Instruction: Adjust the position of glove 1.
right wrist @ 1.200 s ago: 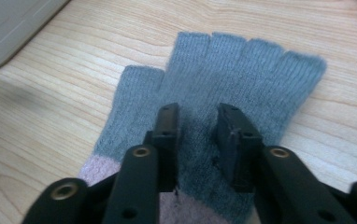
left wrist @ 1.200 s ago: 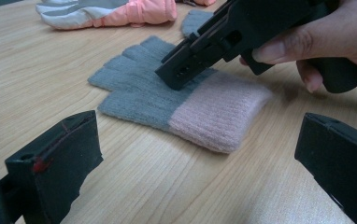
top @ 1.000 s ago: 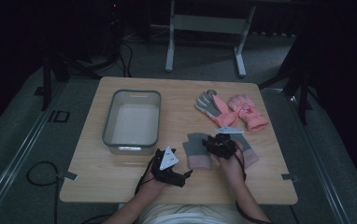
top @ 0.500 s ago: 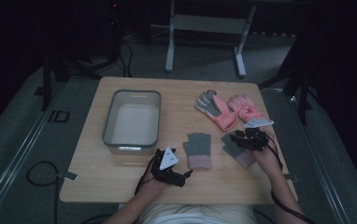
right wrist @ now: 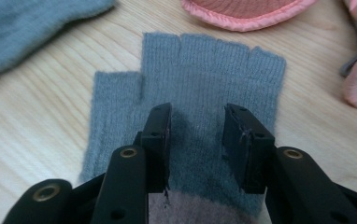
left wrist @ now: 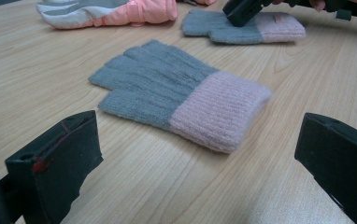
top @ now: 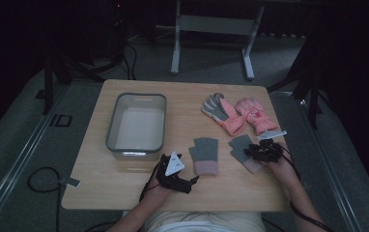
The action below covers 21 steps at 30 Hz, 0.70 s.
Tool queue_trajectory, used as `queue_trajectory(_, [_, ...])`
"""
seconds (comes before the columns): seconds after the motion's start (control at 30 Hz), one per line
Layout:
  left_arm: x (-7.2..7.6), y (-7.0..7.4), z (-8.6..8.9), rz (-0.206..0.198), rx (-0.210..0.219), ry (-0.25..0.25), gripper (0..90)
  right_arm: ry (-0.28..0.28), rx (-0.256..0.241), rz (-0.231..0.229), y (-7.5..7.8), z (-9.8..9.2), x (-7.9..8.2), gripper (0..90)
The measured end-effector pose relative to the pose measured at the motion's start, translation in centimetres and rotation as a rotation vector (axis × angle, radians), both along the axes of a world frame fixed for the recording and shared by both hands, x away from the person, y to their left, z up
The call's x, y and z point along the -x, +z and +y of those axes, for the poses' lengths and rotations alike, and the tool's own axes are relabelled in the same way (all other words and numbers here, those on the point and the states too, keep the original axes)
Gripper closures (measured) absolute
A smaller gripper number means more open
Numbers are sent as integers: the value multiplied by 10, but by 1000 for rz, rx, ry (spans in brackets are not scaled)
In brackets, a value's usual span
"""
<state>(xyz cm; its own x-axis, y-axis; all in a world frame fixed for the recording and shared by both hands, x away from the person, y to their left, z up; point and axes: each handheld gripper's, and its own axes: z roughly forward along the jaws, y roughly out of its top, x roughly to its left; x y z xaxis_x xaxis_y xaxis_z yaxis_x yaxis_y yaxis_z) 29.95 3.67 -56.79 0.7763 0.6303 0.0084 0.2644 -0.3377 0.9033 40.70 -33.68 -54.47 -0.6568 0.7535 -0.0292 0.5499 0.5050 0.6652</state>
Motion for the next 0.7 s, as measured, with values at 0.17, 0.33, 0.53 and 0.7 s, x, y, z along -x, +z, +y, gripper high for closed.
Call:
queue_trajectory(0.17, [0, 0, 0, 1, 1, 0, 0, 10, 18, 1, -1, 4, 1, 735])
queue_trajectory(0.33, [0, 0, 0, 5, 4, 1, 0, -11, 14, 10, 1, 4, 3, 834])
queue_trajectory(0.53, [0, 0, 0, -3, -2, 0, 0, -80, -37, 5, 18, 5, 16, 851])
queue_trajectory(0.7, [0, 0, 0, -1, -2, 0, 0, -155, -102, -79, 55, 8, 41, 852])
